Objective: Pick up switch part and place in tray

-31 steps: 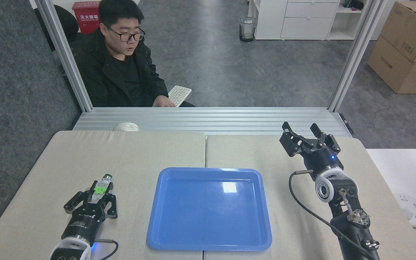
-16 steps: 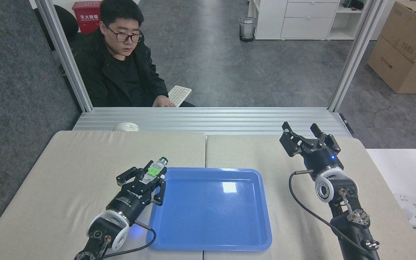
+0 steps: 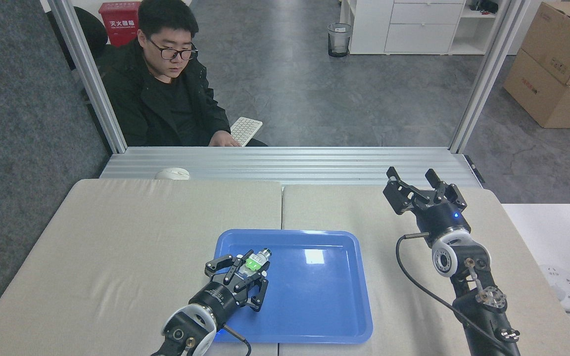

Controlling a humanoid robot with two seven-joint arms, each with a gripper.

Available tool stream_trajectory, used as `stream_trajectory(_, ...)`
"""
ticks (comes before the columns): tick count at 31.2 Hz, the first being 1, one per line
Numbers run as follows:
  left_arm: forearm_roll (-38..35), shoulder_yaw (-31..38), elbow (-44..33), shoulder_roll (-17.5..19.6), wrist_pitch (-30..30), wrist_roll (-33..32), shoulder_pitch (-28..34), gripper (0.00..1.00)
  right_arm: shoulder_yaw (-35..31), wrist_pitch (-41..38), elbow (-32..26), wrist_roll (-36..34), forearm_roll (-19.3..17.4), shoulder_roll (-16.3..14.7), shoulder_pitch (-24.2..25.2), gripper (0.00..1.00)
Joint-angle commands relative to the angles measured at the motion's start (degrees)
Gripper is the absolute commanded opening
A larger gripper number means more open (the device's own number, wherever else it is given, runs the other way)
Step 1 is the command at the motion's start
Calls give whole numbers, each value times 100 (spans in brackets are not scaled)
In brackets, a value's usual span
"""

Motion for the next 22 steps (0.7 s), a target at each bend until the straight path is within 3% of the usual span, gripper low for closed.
stream_trajectory(1,-63,-536,-221,-310,441,26,14,83,-141,-2,0,0,-2,0,2,100)
stream_trajectory(2,-63,-536,-326,-310,599,35,-12,92,-141,-2,0,0,-2,0,2,100)
stream_trajectory(5,25,-378,-608,-301,1065,79,-65,99,-141,-2,0,0,-2,0,2,100)
stream_trajectory(12,604,772,-626,-117,1154,158,-153,100,-149,-2,0,0,-2,0,2,100)
stream_trajectory(17,1026,1327,-469,349,1119,158,-267,100,-141,-2,0,0,-2,-8,2,100)
stream_trajectory(22,1185,1880,181,736,1145,324,-644,100,-141,-2,0,0,7,-9,-7,100)
